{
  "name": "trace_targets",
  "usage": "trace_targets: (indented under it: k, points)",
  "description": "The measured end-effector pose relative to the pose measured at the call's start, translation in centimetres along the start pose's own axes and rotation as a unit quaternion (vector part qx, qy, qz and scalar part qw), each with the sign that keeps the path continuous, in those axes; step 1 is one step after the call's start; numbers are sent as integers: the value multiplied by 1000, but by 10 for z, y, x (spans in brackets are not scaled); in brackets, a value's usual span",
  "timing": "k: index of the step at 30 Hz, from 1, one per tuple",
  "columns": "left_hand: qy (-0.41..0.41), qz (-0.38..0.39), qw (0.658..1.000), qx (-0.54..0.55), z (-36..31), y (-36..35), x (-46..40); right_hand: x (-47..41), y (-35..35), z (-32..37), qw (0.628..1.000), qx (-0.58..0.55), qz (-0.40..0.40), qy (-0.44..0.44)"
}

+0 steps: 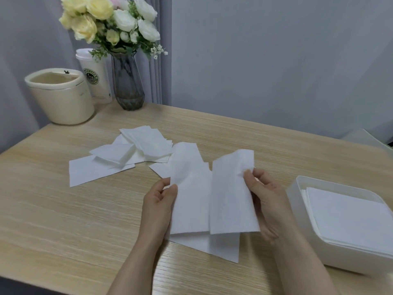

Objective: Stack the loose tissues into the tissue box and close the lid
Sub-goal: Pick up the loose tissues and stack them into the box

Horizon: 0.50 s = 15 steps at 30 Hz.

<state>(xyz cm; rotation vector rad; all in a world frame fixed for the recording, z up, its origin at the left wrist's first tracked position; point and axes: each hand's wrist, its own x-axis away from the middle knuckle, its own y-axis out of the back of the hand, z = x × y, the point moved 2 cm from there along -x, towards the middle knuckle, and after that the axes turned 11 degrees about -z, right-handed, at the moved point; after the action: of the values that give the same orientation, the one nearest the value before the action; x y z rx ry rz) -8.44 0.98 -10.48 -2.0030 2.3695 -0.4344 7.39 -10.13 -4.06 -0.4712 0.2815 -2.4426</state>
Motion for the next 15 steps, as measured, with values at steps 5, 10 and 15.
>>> trace_targets:
  k: [5,10,15]
  points:
    - [17,11,1000,-1,1,-2,1,-1,-18,-25,996,77,30,-25]
    - [28,16,999,19,-2,-2,3,-3,-19,-44,982,187,2,12]
    - [47,27,998,19,-4,-3,4,-7,-21,-48,980,196,-4,41]
